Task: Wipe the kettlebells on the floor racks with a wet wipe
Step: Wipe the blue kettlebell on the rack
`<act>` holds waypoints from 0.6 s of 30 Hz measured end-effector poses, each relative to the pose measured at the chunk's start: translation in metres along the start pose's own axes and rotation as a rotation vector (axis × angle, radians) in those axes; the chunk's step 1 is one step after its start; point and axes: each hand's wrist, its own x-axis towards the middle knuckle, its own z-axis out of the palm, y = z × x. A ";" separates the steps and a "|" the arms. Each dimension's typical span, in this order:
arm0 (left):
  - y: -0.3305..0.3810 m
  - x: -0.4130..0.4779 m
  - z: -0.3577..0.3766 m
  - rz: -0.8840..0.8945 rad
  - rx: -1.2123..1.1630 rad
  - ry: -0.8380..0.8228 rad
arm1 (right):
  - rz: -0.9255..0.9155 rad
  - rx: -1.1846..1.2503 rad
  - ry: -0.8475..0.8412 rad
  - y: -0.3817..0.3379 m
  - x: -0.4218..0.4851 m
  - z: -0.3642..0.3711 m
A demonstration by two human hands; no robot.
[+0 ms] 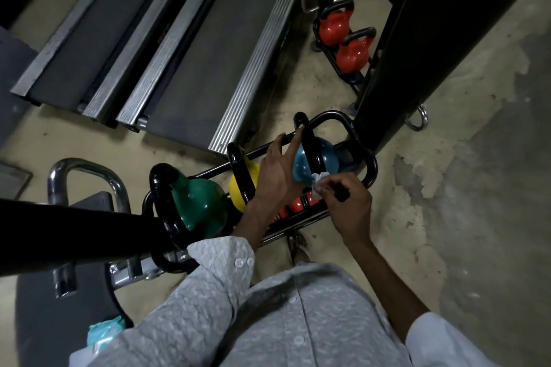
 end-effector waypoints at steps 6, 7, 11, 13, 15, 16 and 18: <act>0.002 0.001 0.001 -0.001 -0.049 -0.026 | 0.313 0.232 0.101 0.006 0.006 0.004; 0.002 0.001 0.001 -0.004 -0.058 -0.032 | 0.325 0.206 0.089 0.007 0.011 0.003; 0.004 0.001 0.002 -0.017 -0.072 -0.036 | 0.297 -0.018 -0.095 0.001 0.042 0.000; 0.005 0.001 0.002 -0.031 -0.059 -0.027 | 0.304 -0.156 -0.227 -0.001 0.059 -0.001; 0.007 0.001 0.003 -0.033 -0.040 -0.014 | 0.329 -0.240 -0.358 0.000 0.075 -0.002; 0.007 0.001 0.003 -0.029 -0.031 -0.004 | 0.349 -0.258 -0.418 -0.001 0.080 -0.004; 0.007 0.001 0.003 -0.024 -0.021 0.014 | 0.421 -0.252 -0.488 -0.006 0.090 -0.005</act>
